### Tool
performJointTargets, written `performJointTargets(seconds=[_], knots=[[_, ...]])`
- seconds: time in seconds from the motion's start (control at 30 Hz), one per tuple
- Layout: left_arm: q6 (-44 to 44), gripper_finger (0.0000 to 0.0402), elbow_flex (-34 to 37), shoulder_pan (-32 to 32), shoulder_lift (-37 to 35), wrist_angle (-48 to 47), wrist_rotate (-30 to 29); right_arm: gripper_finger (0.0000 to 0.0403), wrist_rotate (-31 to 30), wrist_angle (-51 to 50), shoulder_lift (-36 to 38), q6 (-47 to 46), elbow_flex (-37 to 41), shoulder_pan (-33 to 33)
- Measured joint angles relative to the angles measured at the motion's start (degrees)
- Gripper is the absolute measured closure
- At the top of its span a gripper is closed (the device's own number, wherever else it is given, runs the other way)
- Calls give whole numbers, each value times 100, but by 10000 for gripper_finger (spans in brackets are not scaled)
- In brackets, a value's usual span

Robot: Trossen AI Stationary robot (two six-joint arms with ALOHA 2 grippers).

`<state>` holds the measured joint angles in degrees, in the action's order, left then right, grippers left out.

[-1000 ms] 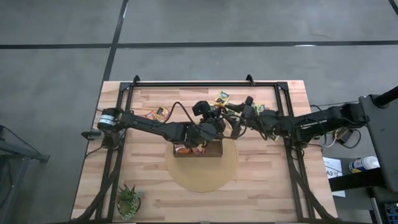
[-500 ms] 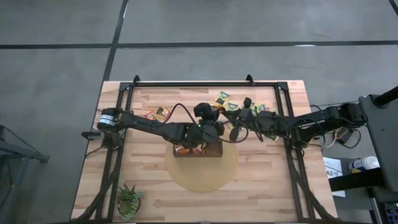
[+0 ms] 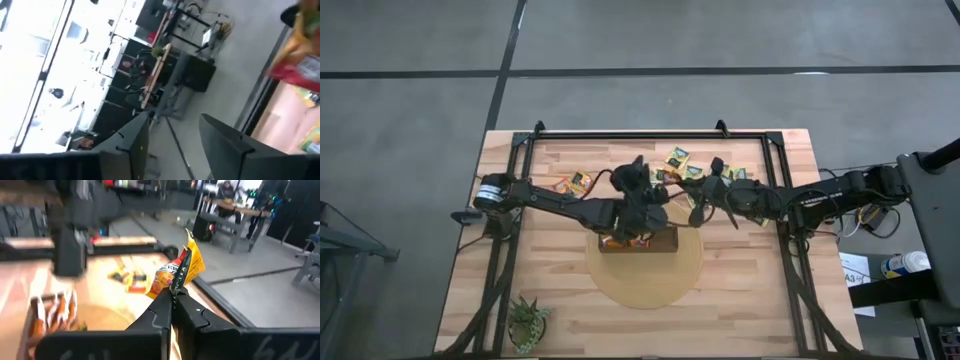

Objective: Pick & Place Tea
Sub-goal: Put the orange tea bag into the middle section of the wooden organizer

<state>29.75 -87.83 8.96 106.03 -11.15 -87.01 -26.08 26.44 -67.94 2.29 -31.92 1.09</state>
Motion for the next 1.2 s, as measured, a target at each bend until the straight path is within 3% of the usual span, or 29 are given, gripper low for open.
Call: performJointTargets(seconds=[0.1,0.23,0.3,0.37,0.6,0.8,0.93,1.03,1.2], knots=[[-1401,232,0,85,-201,-1134,179,394,675,-654,0,158,-224,-25],[-4357,232,0,84,-675,-3200,1467,394,1923,-1750,-41,386,-666,-42],[-5541,232,5,48,-870,-4157,1902,394,2248,-2267,-85,503,-918,-38],[-6408,232,135,43,-1032,-4807,1901,394,2435,-2690,-160,689,-1148,-38],[-8066,232,1350,263,-1865,-4805,1699,394,3013,-3373,-813,1280,-1823,-29],[-8389,232,2717,458,-2896,-3667,1762,394,3078,-4094,-1724,1642,-2640,-20],[-7583,232,3711,475,-3772,-2158,2230,394,3087,-4813,-2334,1887,-3343,-22],[-6340,232,4510,462,-4412,-312,3077,394,3096,-5155,-2704,2010,-3853,-22],[-4427,232,5888,413,-5145,3405,5200,394,3254,-5871,-3169,2236,-4501,-20]])
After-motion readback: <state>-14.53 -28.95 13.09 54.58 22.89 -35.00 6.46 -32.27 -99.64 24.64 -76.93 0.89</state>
